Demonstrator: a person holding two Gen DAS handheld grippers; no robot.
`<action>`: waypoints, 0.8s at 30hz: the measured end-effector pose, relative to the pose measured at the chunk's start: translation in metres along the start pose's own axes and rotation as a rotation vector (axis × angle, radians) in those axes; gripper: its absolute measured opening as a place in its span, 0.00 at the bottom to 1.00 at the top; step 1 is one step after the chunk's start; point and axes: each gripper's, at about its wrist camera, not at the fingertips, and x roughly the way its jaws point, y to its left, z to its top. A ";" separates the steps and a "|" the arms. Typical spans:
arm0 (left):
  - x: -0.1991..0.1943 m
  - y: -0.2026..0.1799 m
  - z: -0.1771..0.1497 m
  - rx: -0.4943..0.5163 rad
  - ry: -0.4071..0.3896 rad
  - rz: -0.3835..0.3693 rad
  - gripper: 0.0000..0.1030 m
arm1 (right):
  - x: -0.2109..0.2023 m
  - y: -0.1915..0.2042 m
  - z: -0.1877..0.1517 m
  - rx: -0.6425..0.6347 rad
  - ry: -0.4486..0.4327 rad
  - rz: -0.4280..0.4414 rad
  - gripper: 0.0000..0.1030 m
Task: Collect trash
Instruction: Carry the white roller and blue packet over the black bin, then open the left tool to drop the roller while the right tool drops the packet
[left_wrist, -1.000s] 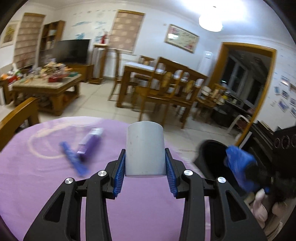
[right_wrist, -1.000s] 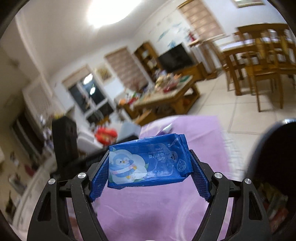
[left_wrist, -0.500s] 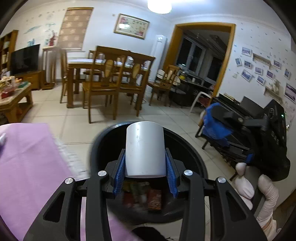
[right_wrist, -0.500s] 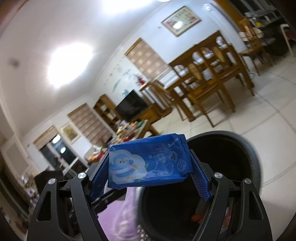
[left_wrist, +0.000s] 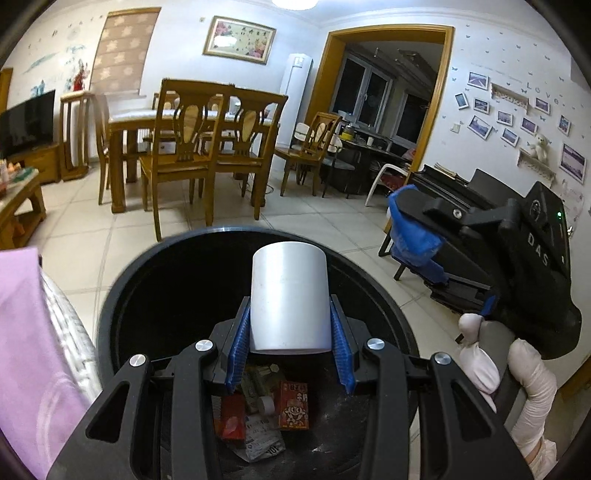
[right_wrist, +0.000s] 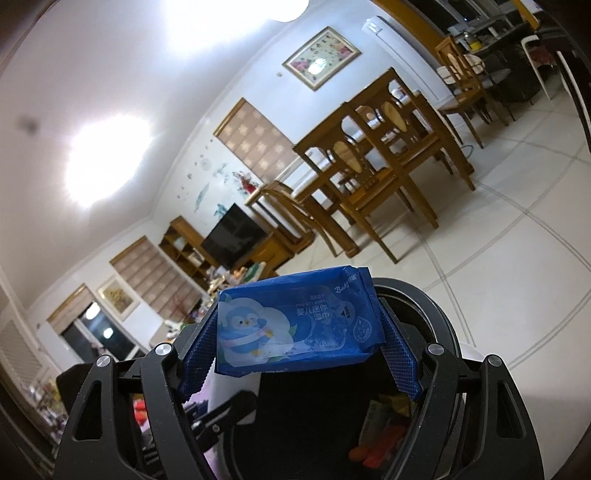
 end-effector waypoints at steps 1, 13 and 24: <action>0.001 -0.001 -0.001 0.007 0.005 0.007 0.38 | 0.002 -0.002 -0.001 0.000 0.003 -0.005 0.76; 0.002 -0.015 0.000 0.053 -0.003 0.046 0.38 | 0.032 0.005 -0.014 0.000 0.014 -0.048 0.76; 0.003 -0.023 0.000 0.063 0.001 0.049 0.38 | 0.044 0.007 -0.018 -0.004 0.040 -0.035 0.76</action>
